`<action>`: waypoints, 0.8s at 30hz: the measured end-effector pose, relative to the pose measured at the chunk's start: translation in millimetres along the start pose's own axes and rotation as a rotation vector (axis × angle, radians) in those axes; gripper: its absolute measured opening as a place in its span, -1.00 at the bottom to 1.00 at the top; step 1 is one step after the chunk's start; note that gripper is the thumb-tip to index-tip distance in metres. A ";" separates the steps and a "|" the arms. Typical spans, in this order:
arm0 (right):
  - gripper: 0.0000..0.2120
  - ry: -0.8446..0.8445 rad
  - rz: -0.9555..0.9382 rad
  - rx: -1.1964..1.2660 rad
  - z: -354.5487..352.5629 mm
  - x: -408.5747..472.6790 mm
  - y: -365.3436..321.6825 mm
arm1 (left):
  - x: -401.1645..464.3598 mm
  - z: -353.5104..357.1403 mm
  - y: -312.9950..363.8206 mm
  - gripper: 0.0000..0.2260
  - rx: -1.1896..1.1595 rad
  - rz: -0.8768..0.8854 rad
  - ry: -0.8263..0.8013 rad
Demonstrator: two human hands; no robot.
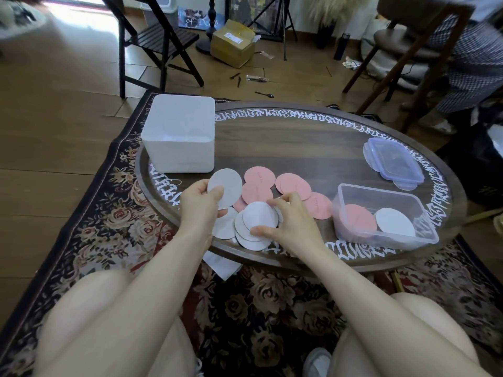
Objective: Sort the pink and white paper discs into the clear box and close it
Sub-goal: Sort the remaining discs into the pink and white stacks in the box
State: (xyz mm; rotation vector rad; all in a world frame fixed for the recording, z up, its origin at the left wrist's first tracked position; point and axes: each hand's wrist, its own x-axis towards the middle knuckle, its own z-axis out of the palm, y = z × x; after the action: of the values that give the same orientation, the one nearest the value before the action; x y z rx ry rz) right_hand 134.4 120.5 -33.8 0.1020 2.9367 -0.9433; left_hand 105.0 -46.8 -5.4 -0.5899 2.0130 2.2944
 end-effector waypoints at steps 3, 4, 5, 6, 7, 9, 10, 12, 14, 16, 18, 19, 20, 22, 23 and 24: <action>-0.40 0.018 0.035 0.072 0.3 -1.0 -2.1 | 1.2 -0.5 -0.8 -0.81 0.001 -0.025 0.002; -0.42 0.026 0.043 0.098 0.4 -1.6 -3.4 | 1.6 -0.6 -1.0 -0.82 -0.001 -0.030 0.003; -0.46 0.028 0.048 0.124 0.4 -2.7 -4.2 | 1.5 -0.4 -1.2 -0.82 -0.004 -0.033 0.003; -0.50 0.025 0.052 0.148 0.3 -3.4 -4.2 | 1.5 0.0 -1.0 -0.82 -0.007 -0.035 0.001; -0.56 0.021 0.051 0.176 -0.2 -4.0 -3.2 | 1.3 0.6 -0.7 -0.82 -0.011 -0.036 -0.003; -0.71 0.029 0.046 0.278 -1.8 -3.9 -0.1 | 0.7 1.6 -0.1 -0.81 -0.013 -0.037 -0.012; -0.77 0.040 0.048 0.351 -3.8 -3.7 0.1 | 0.5 2.0 0.1 -0.81 -0.010 -0.037 -0.015; -0.79 0.072 0.066 0.507 -9.5 -3.4 -1.2 | -0.2 2.6 -0.3 -0.81 -0.003 -0.037 -0.025; -0.76 0.089 0.092 0.655 -17.0 -3.9 -4.7 | -1.1 3.2 -0.9 -0.83 0.012 -0.034 -0.046; -0.78 0.079 0.100 0.782 -23.1 -5.4 -8.8 | -2.7 4.0 -0.5 -0.84 0.013 -0.039 -0.079; -0.82 0.069 0.104 0.857 -24.8 -6.2 -10.7 | -5.1 5.8 0.5 -0.84 -0.003 -0.057 -0.134; -0.83 0.068 0.108 0.887 -24.4 -6.4 -11.5 | -6.6 6.9 0.8 -0.84 -0.008 -0.066 -0.165; -0.85 0.066 0.115 0.919 -24.0 -6.8 -13.1 | -8.0 8.2 0.9 -0.84 -0.012 -0.071 -0.195; -0.86 0.067 0.131 0.964 -23.3 -7.2 -15.7 | -11.0 10.4 -0.2 -0.84 -0.022 -0.077 -0.246; -0.87 0.072 0.133 0.978 -23.3 -7.5 -16.6 | -12.6 11.2 -1.1 -0.85 -0.022 -0.078 -0.265; -0.88 0.076 0.132 0.993 -23.5 -7.9 -17.7 | -13.8 12.2 -2.4 -0.87 -0.016 -0.075 -0.279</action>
State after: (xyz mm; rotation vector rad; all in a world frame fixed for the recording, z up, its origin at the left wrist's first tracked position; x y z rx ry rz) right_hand 140.2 119.5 -3.8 0.3572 2.1687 -2.2634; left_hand 115.2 -31.7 -2.4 -0.3182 1.8149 2.2081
